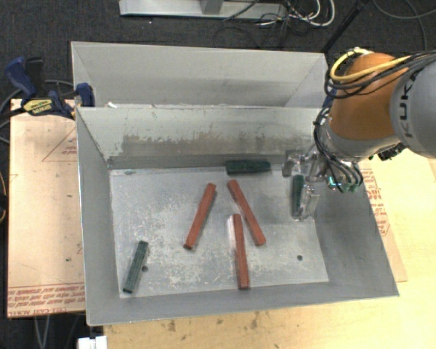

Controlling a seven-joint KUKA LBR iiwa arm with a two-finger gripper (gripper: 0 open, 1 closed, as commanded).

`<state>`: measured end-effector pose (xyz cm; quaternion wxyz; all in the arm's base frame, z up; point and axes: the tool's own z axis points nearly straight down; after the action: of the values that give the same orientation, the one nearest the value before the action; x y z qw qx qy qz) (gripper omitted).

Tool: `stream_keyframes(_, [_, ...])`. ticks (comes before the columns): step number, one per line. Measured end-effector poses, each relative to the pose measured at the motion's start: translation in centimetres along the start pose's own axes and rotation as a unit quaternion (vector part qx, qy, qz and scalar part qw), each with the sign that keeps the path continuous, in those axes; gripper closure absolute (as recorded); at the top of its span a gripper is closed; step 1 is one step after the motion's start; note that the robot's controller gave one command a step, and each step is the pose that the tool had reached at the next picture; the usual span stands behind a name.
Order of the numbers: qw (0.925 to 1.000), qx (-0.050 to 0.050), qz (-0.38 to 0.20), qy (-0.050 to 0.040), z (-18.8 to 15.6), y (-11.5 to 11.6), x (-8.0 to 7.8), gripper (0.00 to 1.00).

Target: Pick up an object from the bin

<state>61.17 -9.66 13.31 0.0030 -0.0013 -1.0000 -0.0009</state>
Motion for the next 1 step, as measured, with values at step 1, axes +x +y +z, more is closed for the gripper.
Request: stream_keyframes(1, [0.997, 0.003, -0.076, -0.0097, -13.15, -4.67, -3.22, 0.0])
